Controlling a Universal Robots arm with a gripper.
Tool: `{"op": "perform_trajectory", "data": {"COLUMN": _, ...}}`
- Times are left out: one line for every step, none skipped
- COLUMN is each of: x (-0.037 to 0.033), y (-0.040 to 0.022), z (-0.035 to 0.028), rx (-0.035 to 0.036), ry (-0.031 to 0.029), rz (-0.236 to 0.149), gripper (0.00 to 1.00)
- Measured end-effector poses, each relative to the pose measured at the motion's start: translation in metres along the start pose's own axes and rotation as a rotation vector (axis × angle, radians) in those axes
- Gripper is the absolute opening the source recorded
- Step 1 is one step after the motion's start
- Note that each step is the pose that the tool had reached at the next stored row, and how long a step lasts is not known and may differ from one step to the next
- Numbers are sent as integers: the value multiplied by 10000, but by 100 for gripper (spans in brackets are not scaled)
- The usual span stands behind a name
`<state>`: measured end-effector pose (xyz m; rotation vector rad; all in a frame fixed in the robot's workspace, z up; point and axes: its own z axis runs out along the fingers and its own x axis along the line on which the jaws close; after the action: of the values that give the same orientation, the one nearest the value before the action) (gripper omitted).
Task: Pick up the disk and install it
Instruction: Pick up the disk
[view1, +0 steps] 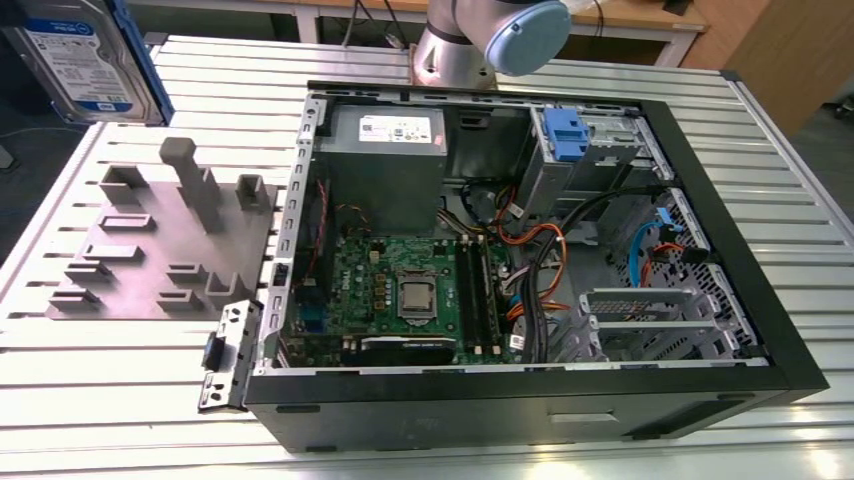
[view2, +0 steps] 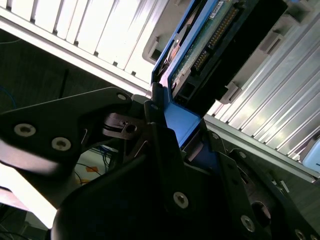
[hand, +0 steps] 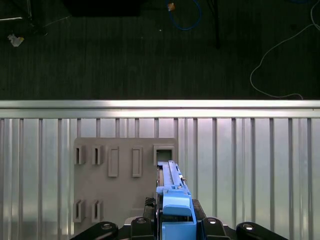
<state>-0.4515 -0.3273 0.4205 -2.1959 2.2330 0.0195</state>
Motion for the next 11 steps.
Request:
{"op": "perform_trajectory", "data": {"x": 0, "y": 0, "z": -2, "rx": 0, "ry": 0, "rz": 0, "gripper": 36}}
{"op": "perform_trajectory", "data": {"x": 0, "y": 0, "z": -5, "rx": 0, "ry": 0, "rz": 0, "gripper": 36}}
{"op": "perform_trajectory", "data": {"x": 0, "y": 0, "z": -7, "rx": 0, "ry": 0, "rz": 0, "gripper": 36}}
{"op": "perform_trajectory", "data": {"x": 0, "y": 0, "z": -9, "rx": 0, "ry": 0, "rz": 0, "gripper": 36}}
{"op": "perform_trajectory", "data": {"x": 0, "y": 0, "z": -12, "rx": 0, "ry": 0, "rz": 0, "gripper": 36}}
{"op": "perform_trajectory", "data": {"x": 0, "y": 0, "z": -14, "rx": 0, "ry": 0, "rz": 0, "gripper": 36}}
{"op": "perform_trajectory", "data": {"x": 0, "y": 0, "z": -16, "rx": 0, "ry": 0, "rz": 0, "gripper": 36}}
{"op": "perform_trajectory", "data": {"x": 0, "y": 0, "z": -18, "rx": 0, "ry": 0, "rz": 0, "gripper": 36}}
{"op": "perform_trajectory", "data": {"x": 0, "y": 0, "z": -21, "rx": 0, "ry": 0, "rz": 0, "gripper": 36}}
{"op": "perform_trajectory", "data": {"x": 0, "y": 0, "z": -23, "rx": 0, "ry": 0, "rz": 0, "gripper": 36}}
{"op": "perform_trajectory", "data": {"x": 0, "y": 0, "z": -26, "rx": 1, "ry": 0, "rz": 0, "gripper": 36}}
